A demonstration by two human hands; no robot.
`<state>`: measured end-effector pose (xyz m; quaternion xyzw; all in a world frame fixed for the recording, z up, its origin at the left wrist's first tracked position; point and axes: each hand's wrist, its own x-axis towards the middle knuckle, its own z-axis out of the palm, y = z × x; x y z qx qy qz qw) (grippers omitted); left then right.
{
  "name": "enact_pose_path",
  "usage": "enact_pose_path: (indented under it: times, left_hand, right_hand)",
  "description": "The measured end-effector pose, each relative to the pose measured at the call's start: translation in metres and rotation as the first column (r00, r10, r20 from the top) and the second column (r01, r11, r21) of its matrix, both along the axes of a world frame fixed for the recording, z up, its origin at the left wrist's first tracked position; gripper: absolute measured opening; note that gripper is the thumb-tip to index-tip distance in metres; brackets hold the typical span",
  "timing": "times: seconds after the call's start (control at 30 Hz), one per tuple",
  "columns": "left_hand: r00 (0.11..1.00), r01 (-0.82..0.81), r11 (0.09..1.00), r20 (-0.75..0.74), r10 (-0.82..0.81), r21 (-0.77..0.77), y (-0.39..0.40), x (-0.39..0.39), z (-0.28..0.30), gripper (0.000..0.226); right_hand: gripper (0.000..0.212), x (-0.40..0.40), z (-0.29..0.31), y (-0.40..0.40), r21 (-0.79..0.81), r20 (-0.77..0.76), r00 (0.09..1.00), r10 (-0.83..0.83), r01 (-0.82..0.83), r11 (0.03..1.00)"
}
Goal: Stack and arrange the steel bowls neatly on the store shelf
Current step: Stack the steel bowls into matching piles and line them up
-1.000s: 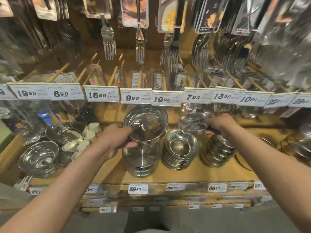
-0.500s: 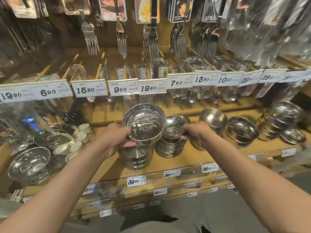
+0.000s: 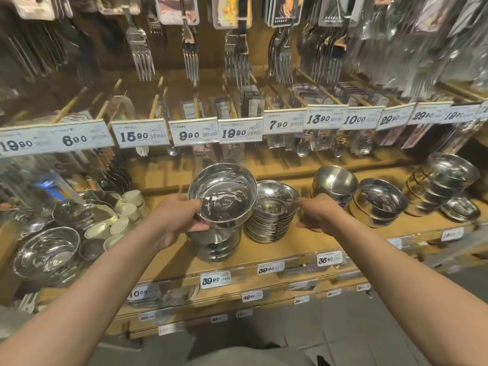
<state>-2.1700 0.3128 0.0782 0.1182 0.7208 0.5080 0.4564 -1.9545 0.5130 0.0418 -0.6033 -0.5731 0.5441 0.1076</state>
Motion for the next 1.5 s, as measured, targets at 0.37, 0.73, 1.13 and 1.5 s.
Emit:
enact_pose_path:
  times: [0.37,0.73,1.13,1.5]
  left_hand:
    - [0.999,-0.041,0.999,-0.032,0.041,-0.018,0.004,-0.002,0.004,0.018]
    - [0.994,-0.108,0.994,-0.032,0.108,0.009,0.006,0.003,0.004,0.011]
    - [0.994,-0.106,0.994,-0.008,0.106,0.004,0.008,0.005,0.002,0.015]
    - [0.996,-0.088,0.996,-0.004,0.088,-0.016,0.011,0.008,0.009,0.019]
  right_hand:
    - [0.025,-0.007,-0.004,0.030,0.327,0.284,0.948,0.146,-0.238,0.914]
    - [0.014,-0.017,-0.007,0.045,0.272,0.263,0.939,0.220,-0.291,0.917]
    - [0.016,-0.017,-0.010,0.028,0.190,0.160,0.985,0.069,-0.100,0.977]
    - [0.011,-0.017,0.000,0.029,0.270,0.193,0.977,0.093,-0.144,0.952]
